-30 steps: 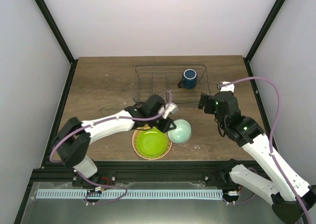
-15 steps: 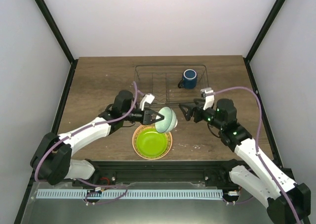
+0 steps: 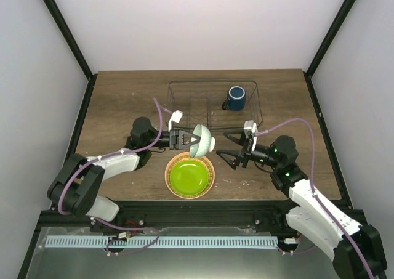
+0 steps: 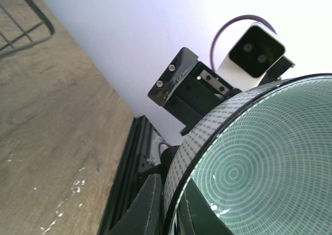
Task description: Load the mixed dishes into the dish rack
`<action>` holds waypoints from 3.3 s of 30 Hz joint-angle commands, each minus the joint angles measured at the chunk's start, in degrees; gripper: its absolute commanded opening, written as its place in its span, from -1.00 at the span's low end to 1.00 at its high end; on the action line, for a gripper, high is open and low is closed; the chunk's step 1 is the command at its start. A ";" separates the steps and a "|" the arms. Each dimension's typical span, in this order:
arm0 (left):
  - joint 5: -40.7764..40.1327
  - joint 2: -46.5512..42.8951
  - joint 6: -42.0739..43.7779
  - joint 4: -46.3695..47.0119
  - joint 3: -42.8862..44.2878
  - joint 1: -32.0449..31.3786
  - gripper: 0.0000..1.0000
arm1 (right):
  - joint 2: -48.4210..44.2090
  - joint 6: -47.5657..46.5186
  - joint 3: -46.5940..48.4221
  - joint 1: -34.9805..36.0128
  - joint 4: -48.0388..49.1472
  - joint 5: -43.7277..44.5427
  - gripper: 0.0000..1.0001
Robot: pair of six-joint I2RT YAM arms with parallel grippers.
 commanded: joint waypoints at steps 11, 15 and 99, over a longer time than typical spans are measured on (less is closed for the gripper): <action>3.38 10.56 -20.43 36.08 -1.50 0.35 -1.00 | 5.04 1.99 -3.78 -0.54 18.78 -11.68 1.00; 3.08 10.16 -19.37 34.69 -2.17 0.35 -1.00 | 8.44 3.18 -3.72 -0.54 22.59 -12.26 1.00; 0.48 12.25 -13.43 26.80 3.13 -5.48 -1.00 | 25.85 11.62 0.19 2.44 45.48 -17.67 -0.03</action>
